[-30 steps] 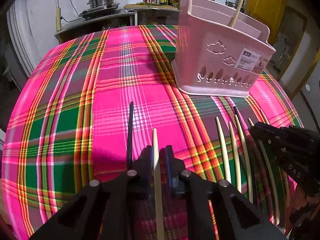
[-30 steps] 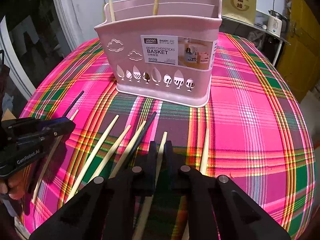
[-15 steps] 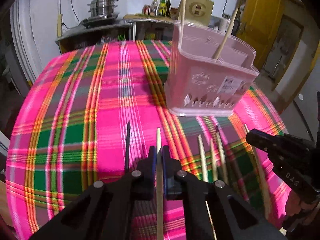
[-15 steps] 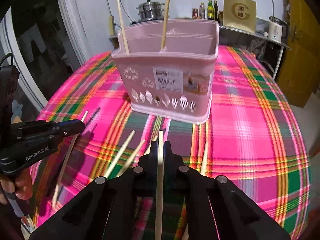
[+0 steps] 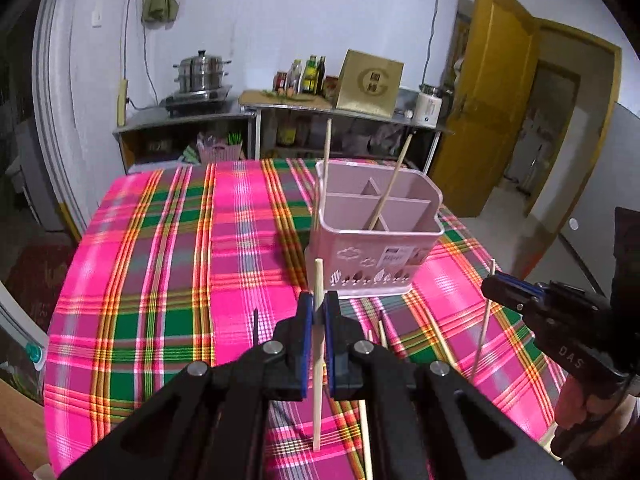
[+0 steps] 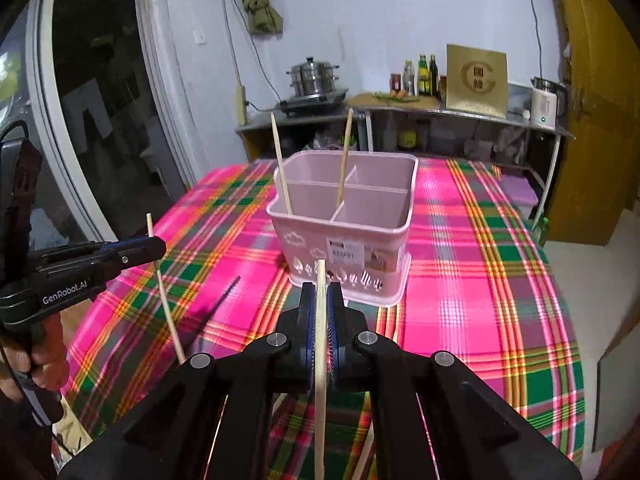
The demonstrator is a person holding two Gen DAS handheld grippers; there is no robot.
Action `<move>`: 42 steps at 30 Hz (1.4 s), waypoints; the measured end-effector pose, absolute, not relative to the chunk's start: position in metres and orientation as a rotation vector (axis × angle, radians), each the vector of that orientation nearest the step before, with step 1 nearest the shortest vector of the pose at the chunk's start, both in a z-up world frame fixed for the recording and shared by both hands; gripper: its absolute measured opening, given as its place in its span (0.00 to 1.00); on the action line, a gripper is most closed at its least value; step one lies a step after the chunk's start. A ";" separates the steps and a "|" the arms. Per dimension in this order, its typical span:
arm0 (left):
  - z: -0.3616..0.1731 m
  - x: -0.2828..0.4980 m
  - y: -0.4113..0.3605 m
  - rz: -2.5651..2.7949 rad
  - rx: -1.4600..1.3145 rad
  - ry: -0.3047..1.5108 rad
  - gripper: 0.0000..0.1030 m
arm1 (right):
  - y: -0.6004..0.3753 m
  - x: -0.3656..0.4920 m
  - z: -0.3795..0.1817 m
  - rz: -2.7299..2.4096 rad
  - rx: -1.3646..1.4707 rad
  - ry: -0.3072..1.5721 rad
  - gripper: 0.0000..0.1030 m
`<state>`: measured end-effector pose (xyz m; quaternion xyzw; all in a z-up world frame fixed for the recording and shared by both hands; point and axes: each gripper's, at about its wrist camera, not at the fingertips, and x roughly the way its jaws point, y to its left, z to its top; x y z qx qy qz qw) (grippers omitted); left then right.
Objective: Organize utensils
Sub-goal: 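Lift both chopsticks upright and carry them above the pink basket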
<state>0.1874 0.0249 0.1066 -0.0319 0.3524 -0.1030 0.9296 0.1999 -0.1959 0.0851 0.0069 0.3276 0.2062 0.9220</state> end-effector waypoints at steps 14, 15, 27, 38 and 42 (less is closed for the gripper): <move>0.129 0.172 0.019 -0.242 -0.061 0.675 0.06 | -0.208 0.181 0.113 0.442 0.006 0.599 0.06; 0.130 0.171 0.018 -0.244 -0.060 0.673 0.06 | -0.209 0.180 0.114 0.442 0.004 0.596 0.06; 0.149 0.174 0.008 -0.273 -0.038 0.654 0.06 | -0.211 0.176 0.128 0.444 -0.025 0.567 0.06; 0.183 0.200 0.000 -0.294 -0.028 0.615 0.06 | -0.210 0.196 0.160 0.456 -0.023 0.511 0.06; 0.196 0.217 0.001 -0.289 -0.034 0.605 0.06 | -0.207 0.208 0.174 0.466 -0.005 0.495 0.05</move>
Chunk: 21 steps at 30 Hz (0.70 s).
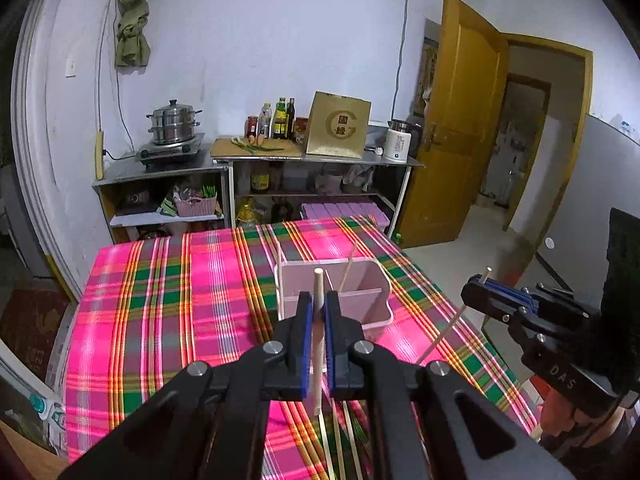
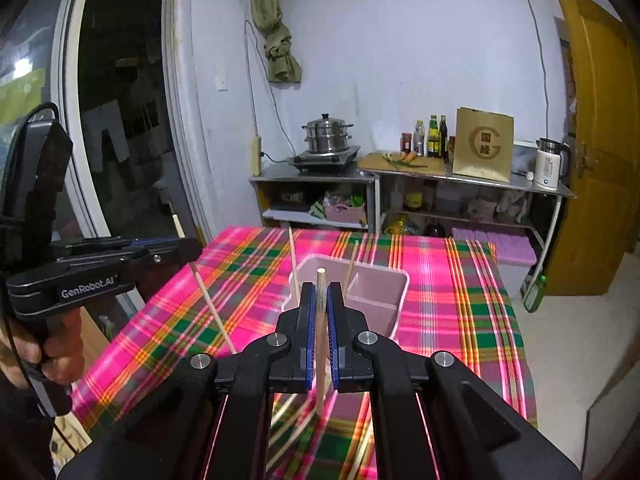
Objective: Organize utensils
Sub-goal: 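Lift both chopsticks upright and carry them above the pink basket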
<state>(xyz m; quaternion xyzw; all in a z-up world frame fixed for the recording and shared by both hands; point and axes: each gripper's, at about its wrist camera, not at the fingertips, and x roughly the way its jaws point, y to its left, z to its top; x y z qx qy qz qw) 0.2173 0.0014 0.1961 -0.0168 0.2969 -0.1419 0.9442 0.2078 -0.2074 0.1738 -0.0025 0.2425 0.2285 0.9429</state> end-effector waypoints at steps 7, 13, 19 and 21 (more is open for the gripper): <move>0.212 0.247 0.004 -0.287 -0.047 0.594 0.06 | -0.199 0.233 0.190 0.474 -0.003 0.476 0.05; 0.221 0.270 0.003 -0.291 -0.047 0.587 0.06 | -0.194 0.254 0.199 0.478 0.008 0.469 0.05; 0.226 0.289 0.002 -0.291 -0.050 0.574 0.06 | -0.191 0.271 0.204 0.483 0.020 0.453 0.05; 0.224 0.296 0.003 -0.290 -0.055 0.578 0.06 | -0.190 0.278 0.204 0.481 0.027 0.454 0.05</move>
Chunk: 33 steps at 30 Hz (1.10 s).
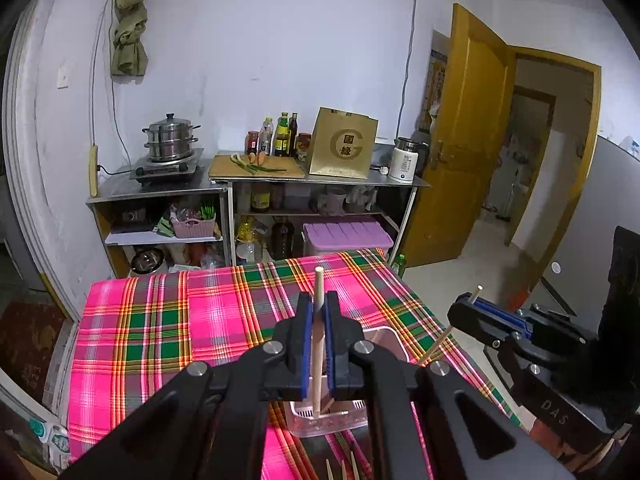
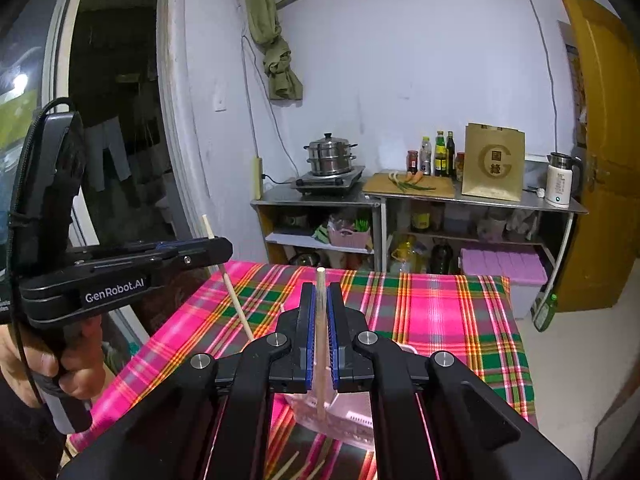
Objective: Organize utensils
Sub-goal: 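Lift both chopsticks upright and carry them above the pink basket, then lower both chopsticks into the basket and open both tools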
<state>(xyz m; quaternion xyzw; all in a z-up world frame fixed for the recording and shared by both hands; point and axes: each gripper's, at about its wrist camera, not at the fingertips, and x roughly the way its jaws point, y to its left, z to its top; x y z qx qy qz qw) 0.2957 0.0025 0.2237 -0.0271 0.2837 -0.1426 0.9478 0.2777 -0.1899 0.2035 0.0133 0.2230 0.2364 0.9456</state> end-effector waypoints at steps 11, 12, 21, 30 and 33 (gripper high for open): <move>0.192 0.322 0.007 -0.287 -0.067 0.621 0.06 | -0.183 0.305 0.182 0.479 0.051 0.477 0.05; 0.189 0.323 0.007 -0.289 -0.067 0.627 0.06 | -0.183 0.307 0.179 0.477 0.051 0.483 0.05; 0.165 0.332 0.010 -0.288 -0.071 0.670 0.06 | -0.179 0.321 0.154 0.475 0.051 0.532 0.05; 0.156 0.333 0.010 -0.299 -0.066 0.686 0.06 | -0.175 0.327 0.140 0.479 0.040 0.576 0.06; 0.156 0.333 0.011 -0.299 -0.067 0.686 0.06 | -0.175 0.328 0.139 0.477 0.031 0.584 0.08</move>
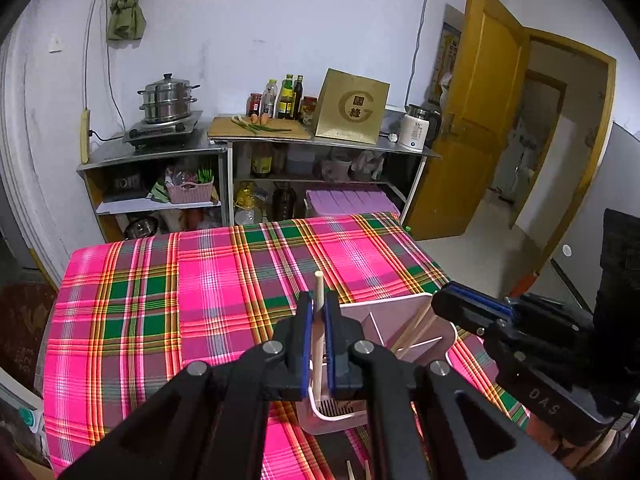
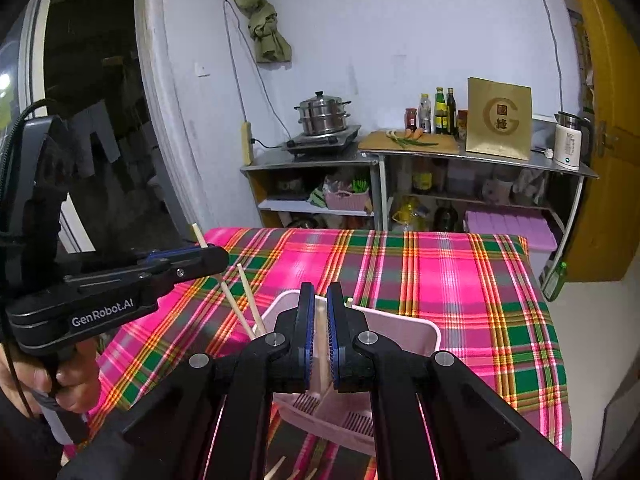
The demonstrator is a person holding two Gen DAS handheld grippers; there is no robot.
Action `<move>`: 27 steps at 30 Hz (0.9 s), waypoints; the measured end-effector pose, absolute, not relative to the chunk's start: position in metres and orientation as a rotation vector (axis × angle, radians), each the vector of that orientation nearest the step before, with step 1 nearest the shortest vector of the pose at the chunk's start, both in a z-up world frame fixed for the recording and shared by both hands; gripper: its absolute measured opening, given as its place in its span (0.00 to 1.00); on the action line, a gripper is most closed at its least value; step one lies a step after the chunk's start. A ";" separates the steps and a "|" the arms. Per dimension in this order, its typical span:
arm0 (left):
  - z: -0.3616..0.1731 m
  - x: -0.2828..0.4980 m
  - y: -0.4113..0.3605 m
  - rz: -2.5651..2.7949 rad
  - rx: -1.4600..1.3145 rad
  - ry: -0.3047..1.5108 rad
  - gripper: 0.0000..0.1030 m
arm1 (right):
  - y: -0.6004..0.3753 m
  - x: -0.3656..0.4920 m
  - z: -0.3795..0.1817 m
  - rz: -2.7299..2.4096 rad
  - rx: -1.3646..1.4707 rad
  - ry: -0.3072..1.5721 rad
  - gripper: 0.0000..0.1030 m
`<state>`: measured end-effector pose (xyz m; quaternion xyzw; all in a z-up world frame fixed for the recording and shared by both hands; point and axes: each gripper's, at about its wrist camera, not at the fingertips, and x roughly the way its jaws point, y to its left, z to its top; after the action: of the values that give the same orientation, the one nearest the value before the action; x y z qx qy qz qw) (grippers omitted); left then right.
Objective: Organize utensils
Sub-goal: 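Lower both chopsticks into the basket and open both tools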
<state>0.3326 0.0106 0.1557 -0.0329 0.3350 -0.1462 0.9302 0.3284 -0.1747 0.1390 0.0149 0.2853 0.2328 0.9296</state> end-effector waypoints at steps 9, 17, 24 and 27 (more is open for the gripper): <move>0.161 0.325 0.012 -0.294 -0.057 0.670 0.17 | -0.178 0.316 0.144 0.484 0.028 0.568 0.18; 0.163 0.289 0.022 -0.293 -0.073 0.631 0.24 | -0.190 0.283 0.149 0.472 0.028 0.528 0.23; 0.153 0.245 0.025 -0.277 -0.064 0.608 0.24 | -0.201 0.240 0.143 0.493 0.037 0.524 0.23; 0.146 0.224 0.026 -0.276 -0.058 0.600 0.24 | -0.202 0.223 0.137 0.487 0.026 0.523 0.23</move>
<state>0.2240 0.0257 0.1462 -0.0283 0.2946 -0.1357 0.9455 0.2232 -0.2016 0.1370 0.0125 0.2562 0.2384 0.9367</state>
